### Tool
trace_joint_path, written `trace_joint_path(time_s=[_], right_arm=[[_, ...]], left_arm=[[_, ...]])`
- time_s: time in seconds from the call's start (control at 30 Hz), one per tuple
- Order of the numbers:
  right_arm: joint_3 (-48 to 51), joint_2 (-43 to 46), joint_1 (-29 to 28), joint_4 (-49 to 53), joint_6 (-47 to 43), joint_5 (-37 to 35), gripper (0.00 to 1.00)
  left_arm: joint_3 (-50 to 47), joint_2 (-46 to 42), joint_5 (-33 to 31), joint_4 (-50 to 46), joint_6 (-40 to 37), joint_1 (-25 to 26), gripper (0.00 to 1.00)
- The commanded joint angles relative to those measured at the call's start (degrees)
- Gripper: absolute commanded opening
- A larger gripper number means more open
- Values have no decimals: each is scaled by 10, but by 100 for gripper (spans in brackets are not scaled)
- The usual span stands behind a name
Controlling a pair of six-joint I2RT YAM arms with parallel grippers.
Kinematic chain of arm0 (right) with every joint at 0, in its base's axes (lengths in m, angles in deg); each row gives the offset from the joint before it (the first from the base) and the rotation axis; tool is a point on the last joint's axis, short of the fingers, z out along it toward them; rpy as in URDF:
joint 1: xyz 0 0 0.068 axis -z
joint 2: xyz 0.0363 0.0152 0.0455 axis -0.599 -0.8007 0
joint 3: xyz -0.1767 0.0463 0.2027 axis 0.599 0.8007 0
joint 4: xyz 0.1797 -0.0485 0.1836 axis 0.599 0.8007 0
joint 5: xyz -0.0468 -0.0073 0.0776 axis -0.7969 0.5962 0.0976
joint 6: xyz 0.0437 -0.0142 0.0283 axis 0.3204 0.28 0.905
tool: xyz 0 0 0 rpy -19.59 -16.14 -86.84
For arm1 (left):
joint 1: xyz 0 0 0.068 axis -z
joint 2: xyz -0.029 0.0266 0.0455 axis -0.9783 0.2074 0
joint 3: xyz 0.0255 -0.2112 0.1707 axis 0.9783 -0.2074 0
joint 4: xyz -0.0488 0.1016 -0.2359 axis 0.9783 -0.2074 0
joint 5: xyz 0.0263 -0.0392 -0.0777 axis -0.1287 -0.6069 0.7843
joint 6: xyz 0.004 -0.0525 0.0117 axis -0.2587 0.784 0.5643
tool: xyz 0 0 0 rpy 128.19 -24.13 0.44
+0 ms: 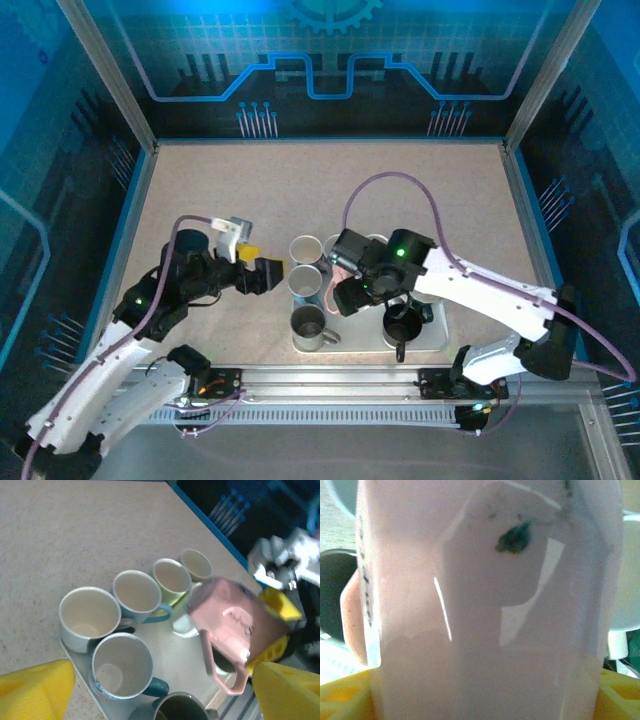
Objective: Turn the mug right side up
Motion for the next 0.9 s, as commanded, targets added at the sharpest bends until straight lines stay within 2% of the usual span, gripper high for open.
trace_joint_path(time_s=[0.0,0.17,0.23,0.3,0.37,0.5,0.63,0.87], right_arm=[[-34,21,41,11,-48,90,29],[-38,22,107,-5,-63,212,28],[-31,28,128,-22,-54,253,28],[-28,31,143,-32,-47,283,28],[-25,30,154,-38,-45,301,28],[-7,31,166,-53,-40,330,29],[13,30,178,-74,-32,365,28],[38,30,200,-118,-8,427,29]], left_arm=[[35,12,-117,-49,-140,97,90],[20,64,-305,-54,-355,290,89],[9,82,-334,-50,-439,328,89],[-1,87,-344,-29,-500,334,87],[-18,75,-379,32,-558,335,86],[-33,59,-408,120,-659,336,86],[-48,77,-408,173,-748,347,86],[-62,96,-367,181,-823,349,84]])
